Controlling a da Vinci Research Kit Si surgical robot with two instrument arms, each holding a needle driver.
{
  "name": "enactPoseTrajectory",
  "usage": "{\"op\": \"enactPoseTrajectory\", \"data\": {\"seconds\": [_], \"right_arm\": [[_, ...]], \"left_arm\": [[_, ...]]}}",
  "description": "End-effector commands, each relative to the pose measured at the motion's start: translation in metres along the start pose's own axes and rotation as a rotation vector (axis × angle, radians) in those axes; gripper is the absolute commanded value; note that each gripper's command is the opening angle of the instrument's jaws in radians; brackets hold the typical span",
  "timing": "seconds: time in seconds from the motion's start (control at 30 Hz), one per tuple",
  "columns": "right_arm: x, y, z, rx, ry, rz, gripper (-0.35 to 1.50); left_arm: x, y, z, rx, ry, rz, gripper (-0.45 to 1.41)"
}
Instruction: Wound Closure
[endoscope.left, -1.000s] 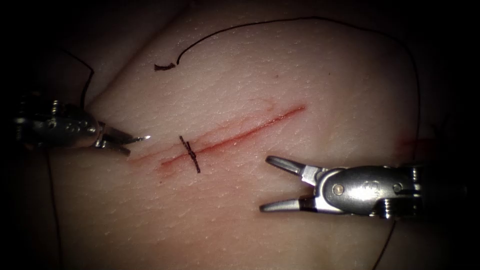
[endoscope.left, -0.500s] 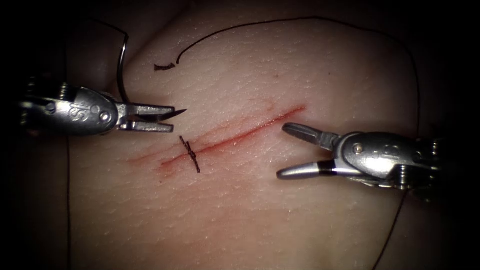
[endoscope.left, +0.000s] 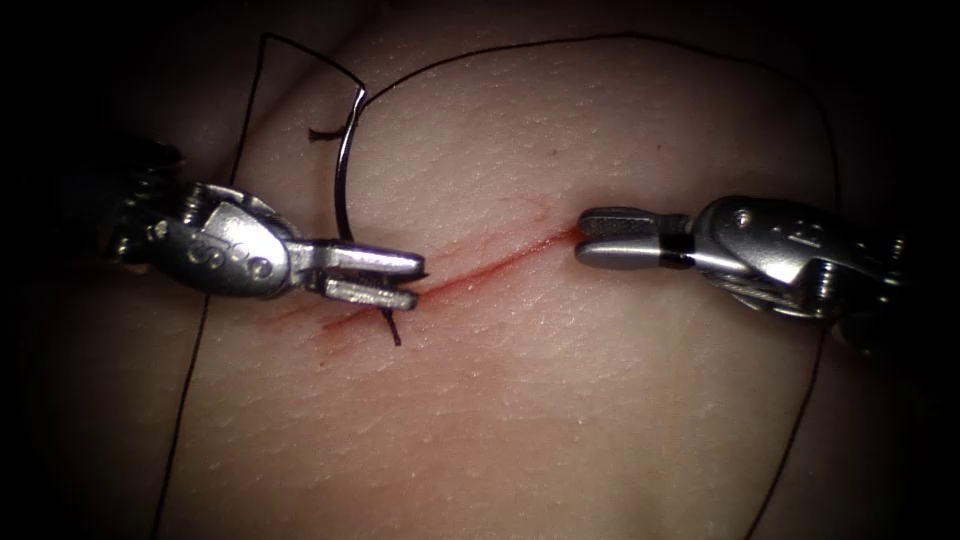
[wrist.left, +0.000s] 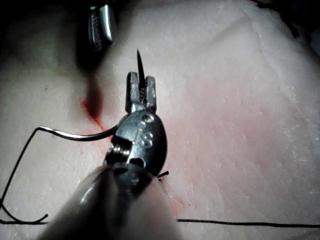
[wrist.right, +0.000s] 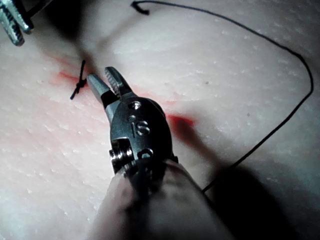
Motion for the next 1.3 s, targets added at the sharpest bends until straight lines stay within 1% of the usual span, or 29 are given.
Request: {"op": "enactPoseTrajectory", "data": {"seconds": [0.03, 0.07, 0.1, 0.17, 0.2, 0.23, 0.27, 0.3, 0.37, 0.47, 0.67, 0.7, 0.8, 0.83, 0.9, 1.03, 1.2, 1.3], "right_arm": [[-0.0006, -0.0003, 0.0013, 0.022, 0.003, 0.037, 0.34], [-0.0005, -0.0002, 0.0015, 0.029, 0.003, 0.059, 0.39], [-0.0005, -0.0002, 0.0017, 0.037, 0.006, 0.081, 0.44], [-0.0004, -0.0001, 0.0021, 0.050, 0.013, 0.132, 0.46], [-0.0003, 0.0000, 0.0023, 0.060, 0.025, 0.190, 0.49], [-0.0002, 0.0001, 0.0025, 0.064, 0.035, 0.237, 0.57], [-0.0001, 0.0002, 0.0028, 0.071, 0.048, 0.259, 0.69], [-0.0001, 0.0002, 0.0030, 0.079, 0.062, 0.269, 0.76], [-0.0001, 0.0003, 0.0035, 0.097, 0.078, 0.289, 0.83], [0.0000, 0.0004, 0.0046, 0.126, 0.103, 0.366, 0.98], [0.0000, 0.0001, 0.0073, 0.179, 0.119, 0.474, 1.13], [0.0001, 0.0000, 0.0076, 0.190, 0.126, 0.490, 1.15], [0.0003, 0.0001, 0.0084, 0.221, 0.153, 0.520, 1.08], [0.0004, 0.0002, 0.0089, 0.249, 0.166, 0.522, 1.06], [0.0004, 0.0003, 0.0091, 0.259, 0.172, 0.526, 1.06], [0.0004, 0.0002, 0.0100, 0.295, 0.189, 0.540, 1.06], [0.0002, 0.0000, 0.0109, 0.316, 0.200, 0.563, 1.06], [0.0004, 0.0001, 0.0115, 0.352, 0.222, 0.575, 1.06]], "left_arm": [[-0.0004, 0.0007, 0.0010, 0.008, 0.020, 0.010, -0.45], [-0.0005, 0.0010, 0.0013, 0.011, 0.045, 0.023, -0.45], [-0.0005, 0.0012, 0.0016, 0.021, 0.050, 0.032, -0.45], [-0.0006, 0.0017, 0.0020, 0.025, 0.051, 0.056, -0.45], [-0.0006, 0.0020, 0.0022, 0.024, 0.050, 0.067, -0.45], [-0.0006, 0.0022, 0.0023, 0.024, 0.049, 0.075, -0.45], [-0.0007, 0.0023, 0.0024, 0.025, 0.051, 0.082, -0.45], [-0.0007, 0.0024, 0.0024, 0.033, 0.055, 0.096, -0.45], [-0.0006, 0.0024, 0.0023, 0.051, 0.064, 0.116, -0.45], [-0.0006, 0.0025, 0.0023, 0.076, 0.074, 0.161, -0.45], [-0.0006, 0.0025, 0.0024, 0.094, 0.079, 0.211, -0.45], [-0.0006, 0.0025, 0.0024, 0.096, 0.081, 0.218, -0.45], [-0.0006, 0.0025, 0.0024, 0.098, 0.083, 0.230, -0.45], [-0.0005, 0.0025, 0.0025, 0.101, 0.093, 0.244, -0.45], [-0.0004, 0.0025, 0.0024, 0.105, 0.100, 0.251, -0.45], [0.0000, 0.0021, 0.0022, 0.144, 0.127, 0.270, -0.45], [0.0010, 0.0019, 0.0023, 0.132, 0.167, 0.302, -0.45], [0.0017, 0.0019, 0.0024, 0.131, 0.185, 0.316, -0.45]]}}
